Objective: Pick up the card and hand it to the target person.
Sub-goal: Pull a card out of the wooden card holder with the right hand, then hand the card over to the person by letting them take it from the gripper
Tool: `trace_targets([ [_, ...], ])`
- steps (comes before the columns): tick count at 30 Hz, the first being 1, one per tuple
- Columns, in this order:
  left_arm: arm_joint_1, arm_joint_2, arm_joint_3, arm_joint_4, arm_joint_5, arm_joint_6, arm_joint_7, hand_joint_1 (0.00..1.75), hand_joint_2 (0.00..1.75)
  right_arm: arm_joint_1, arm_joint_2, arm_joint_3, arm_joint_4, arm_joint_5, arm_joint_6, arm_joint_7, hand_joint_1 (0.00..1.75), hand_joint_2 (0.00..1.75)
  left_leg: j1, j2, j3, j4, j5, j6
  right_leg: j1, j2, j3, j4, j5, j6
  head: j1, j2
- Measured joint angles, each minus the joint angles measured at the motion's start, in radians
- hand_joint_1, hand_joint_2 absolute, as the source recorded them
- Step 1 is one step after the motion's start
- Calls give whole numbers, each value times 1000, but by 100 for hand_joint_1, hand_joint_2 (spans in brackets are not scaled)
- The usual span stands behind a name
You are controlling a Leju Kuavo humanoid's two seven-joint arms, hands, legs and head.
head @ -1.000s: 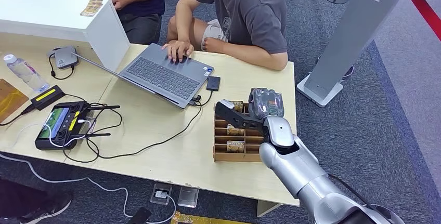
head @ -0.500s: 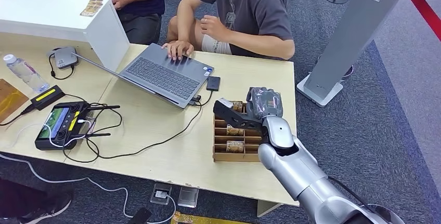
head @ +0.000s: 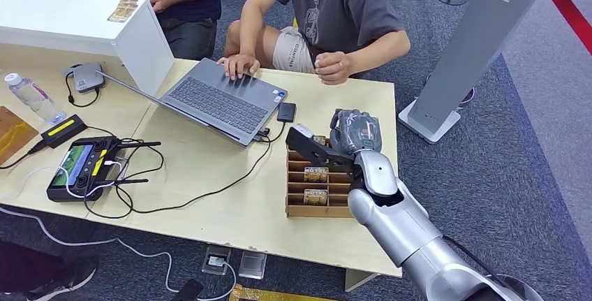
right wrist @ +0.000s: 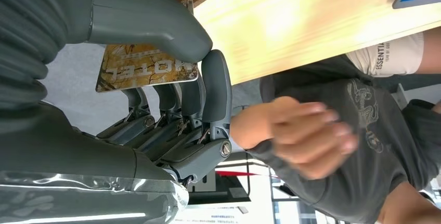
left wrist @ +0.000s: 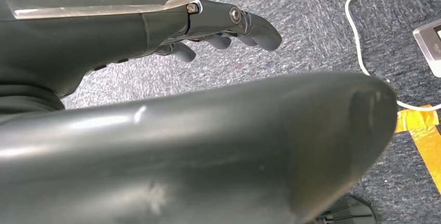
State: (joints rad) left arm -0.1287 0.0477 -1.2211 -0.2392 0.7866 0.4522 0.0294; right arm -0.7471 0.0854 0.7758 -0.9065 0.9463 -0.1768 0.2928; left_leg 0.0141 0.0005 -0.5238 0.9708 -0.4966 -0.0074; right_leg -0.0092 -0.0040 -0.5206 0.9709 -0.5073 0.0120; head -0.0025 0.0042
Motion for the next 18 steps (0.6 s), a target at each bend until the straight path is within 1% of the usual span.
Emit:
trace_targets([
  [7,0,0,0,0,0,2,0,0,0,1,0,0,-25,-9,2,-9,142,175,0,0,0,0,0,0,0,0,0,0,0,0,0,0],
  [18,0,0,0,0,0,3,4,0,0,5,-2,0,-100,-11,13,-9,140,175,0,0,0,0,0,0,0,0,0,0,0,0,0,0],
])
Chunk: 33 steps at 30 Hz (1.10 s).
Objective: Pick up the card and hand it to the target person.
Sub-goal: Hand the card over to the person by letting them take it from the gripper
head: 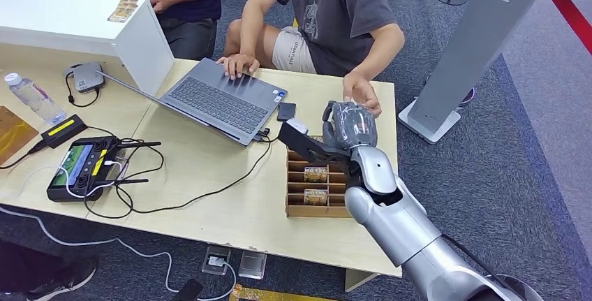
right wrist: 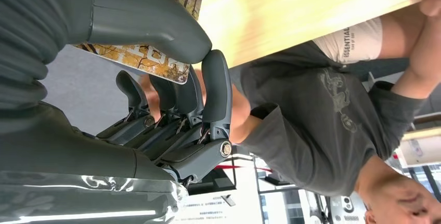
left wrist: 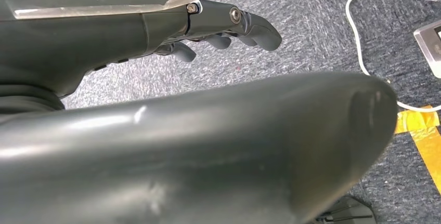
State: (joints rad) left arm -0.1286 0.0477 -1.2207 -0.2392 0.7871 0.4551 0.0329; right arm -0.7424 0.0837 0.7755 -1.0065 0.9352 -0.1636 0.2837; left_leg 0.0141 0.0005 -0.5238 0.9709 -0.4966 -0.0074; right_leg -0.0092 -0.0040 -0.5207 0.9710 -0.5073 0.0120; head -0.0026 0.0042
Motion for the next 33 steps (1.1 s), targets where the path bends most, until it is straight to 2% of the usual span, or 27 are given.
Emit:
trace_targets([
  [8,0,0,0,0,4,5,7,0,0,2,-4,0,-43,-2,6,7,140,175,0,0,0,0,0,0,0,0,0,0,0,0,0,0],
  [19,0,0,0,0,4,7,8,0,0,-6,-11,-16,-53,-25,-6,10,150,175,0,0,0,0,0,0,0,0,0,0,0,0,0,0],
  [33,1,0,0,0,-18,-1,-6,0,0,-136,-44,-87,-97,-25,-56,36,145,175,0,0,0,0,0,0,0,0,0,0,0,0,0,0],
])
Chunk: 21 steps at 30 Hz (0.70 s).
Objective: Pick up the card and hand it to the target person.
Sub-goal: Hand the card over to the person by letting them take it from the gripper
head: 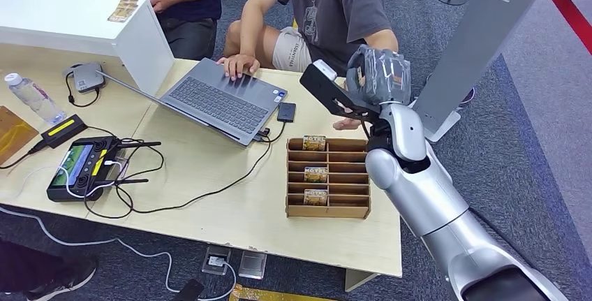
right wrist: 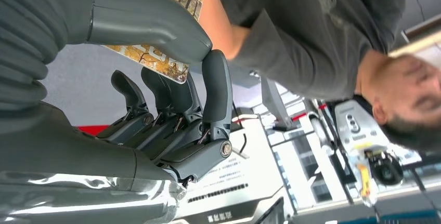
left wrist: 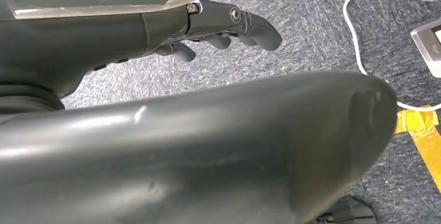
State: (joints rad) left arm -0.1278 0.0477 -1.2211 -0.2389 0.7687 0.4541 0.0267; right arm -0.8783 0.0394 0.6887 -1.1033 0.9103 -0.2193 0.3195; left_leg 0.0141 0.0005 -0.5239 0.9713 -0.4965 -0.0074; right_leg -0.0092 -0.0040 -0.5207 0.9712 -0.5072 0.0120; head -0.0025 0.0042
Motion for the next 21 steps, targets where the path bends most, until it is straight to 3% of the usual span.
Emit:
trace_targets([
  [10,0,0,0,0,-6,-2,-1,0,0,-65,-16,-14,-2,-20,-13,5,146,175,0,0,0,0,0,0,0,0,0,0,0,0,0,0],
  [21,-1,0,0,0,-11,-2,0,0,0,-76,-3,-5,101,-89,-12,-29,146,175,0,0,-1,0,0,0,0,0,0,0,0,0,0,0],
])
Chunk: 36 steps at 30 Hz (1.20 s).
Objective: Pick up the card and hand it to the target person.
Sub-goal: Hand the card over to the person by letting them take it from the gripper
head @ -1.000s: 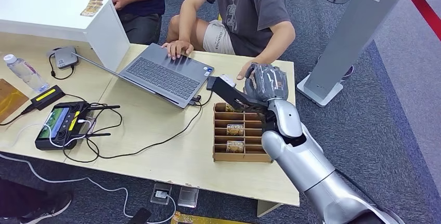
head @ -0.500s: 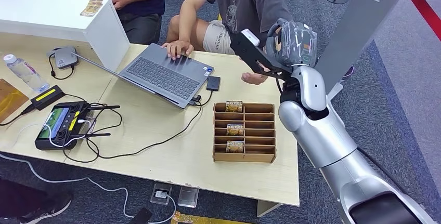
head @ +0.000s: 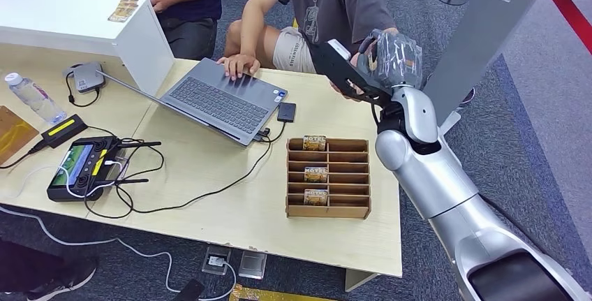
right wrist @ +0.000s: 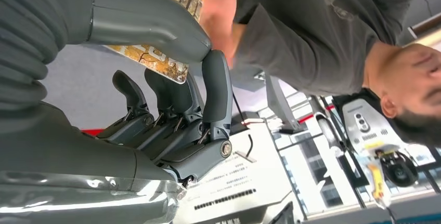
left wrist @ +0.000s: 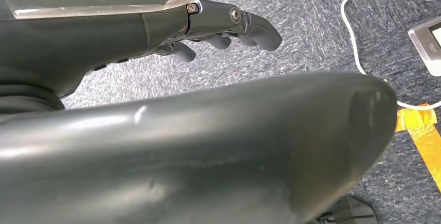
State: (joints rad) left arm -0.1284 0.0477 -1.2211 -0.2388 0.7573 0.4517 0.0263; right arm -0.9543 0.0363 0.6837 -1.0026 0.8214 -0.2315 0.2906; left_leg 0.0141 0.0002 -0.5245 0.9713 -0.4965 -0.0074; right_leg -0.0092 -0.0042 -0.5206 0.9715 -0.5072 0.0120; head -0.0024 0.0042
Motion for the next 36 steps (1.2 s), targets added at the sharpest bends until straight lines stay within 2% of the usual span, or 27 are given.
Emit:
trace_targets([
  [3,0,0,0,0,-4,0,0,0,0,0,8,2,35,-8,1,-6,143,175,0,0,0,0,0,0,0,0,0,0,0,0,0,0],
  [4,0,0,0,0,-6,0,0,0,0,0,10,4,46,-9,1,-7,132,175,0,0,0,0,0,0,0,0,0,0,0,0,0,0],
  [7,0,0,0,0,-9,0,0,0,0,2,18,9,76,-4,2,-6,26,175,0,0,0,0,0,0,0,0,0,0,0,0,0,0],
  [8,0,0,0,0,-10,0,0,0,0,3,20,12,84,0,2,-4,0,175,0,0,0,0,0,0,0,0,0,0,0,0,0,0],
  [24,0,0,0,0,-7,1,3,0,0,13,47,45,167,47,-48,-8,0,175,0,0,0,0,0,0,0,0,0,0,0,0,0,0],
  [32,0,0,1,0,7,17,8,0,0,63,50,35,134,-34,-196,-116,0,175,0,0,0,0,0,0,0,0,0,0,0,0,0,0],
  [36,1,-2,3,0,13,22,11,0,0,113,46,19,82,-94,-233,-164,0,175,0,0,0,0,0,0,0,0,0,0,0,0,0,0],
])
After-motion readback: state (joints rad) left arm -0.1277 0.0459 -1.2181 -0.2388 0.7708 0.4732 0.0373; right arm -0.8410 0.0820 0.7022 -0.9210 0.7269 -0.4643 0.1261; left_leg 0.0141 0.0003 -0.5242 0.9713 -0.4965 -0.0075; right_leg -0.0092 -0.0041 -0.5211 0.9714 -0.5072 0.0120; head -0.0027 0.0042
